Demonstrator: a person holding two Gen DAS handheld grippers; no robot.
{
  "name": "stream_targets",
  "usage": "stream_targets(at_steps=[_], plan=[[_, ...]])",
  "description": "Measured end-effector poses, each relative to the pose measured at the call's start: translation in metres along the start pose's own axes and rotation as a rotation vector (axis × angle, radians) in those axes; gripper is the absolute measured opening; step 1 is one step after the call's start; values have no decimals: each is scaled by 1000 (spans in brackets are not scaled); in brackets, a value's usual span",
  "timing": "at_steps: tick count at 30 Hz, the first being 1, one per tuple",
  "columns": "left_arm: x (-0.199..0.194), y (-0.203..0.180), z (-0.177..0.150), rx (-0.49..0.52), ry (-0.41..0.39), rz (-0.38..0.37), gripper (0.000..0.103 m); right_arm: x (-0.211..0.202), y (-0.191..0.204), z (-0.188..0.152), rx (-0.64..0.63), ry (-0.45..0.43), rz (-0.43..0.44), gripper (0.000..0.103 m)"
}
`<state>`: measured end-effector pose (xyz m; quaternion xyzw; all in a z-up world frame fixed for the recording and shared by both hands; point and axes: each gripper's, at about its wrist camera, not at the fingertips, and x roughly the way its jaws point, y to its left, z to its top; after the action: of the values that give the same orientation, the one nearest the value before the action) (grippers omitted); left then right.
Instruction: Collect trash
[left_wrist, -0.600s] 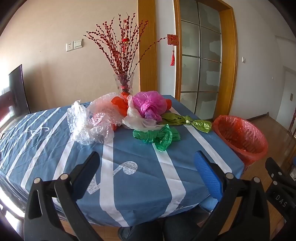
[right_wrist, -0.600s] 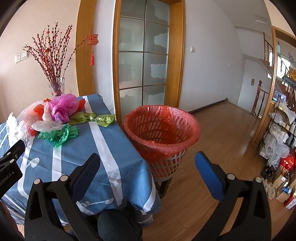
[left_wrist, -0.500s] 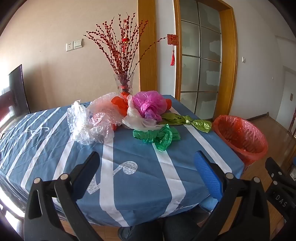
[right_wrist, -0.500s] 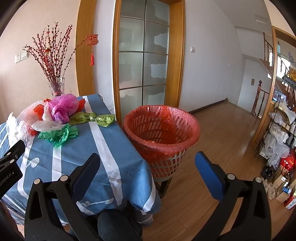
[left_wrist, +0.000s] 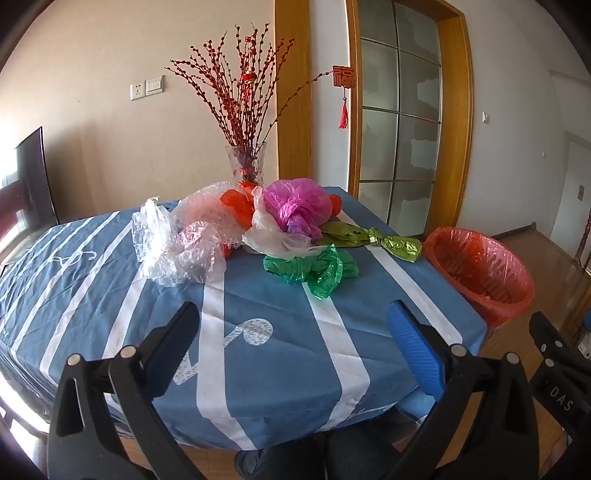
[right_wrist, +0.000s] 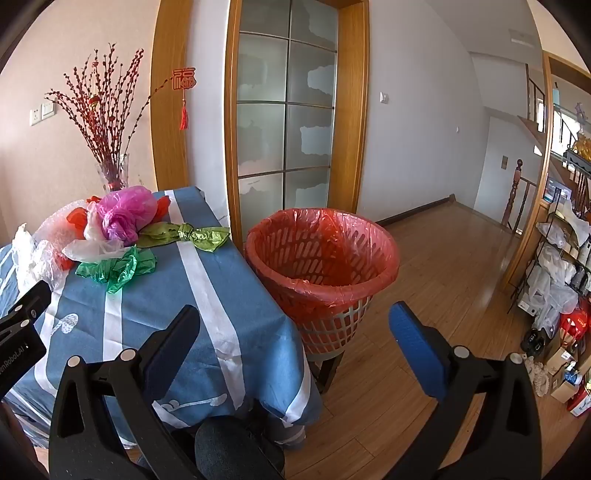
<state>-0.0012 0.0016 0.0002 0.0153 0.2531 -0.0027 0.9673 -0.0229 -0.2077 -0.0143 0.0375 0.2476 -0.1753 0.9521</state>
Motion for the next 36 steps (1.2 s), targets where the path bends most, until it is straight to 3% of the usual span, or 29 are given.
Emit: stream_targets(at_steps=[36], plan=[[2, -2, -1, 4, 7, -4, 99, 2, -1, -1, 3, 5, 2, 101]])
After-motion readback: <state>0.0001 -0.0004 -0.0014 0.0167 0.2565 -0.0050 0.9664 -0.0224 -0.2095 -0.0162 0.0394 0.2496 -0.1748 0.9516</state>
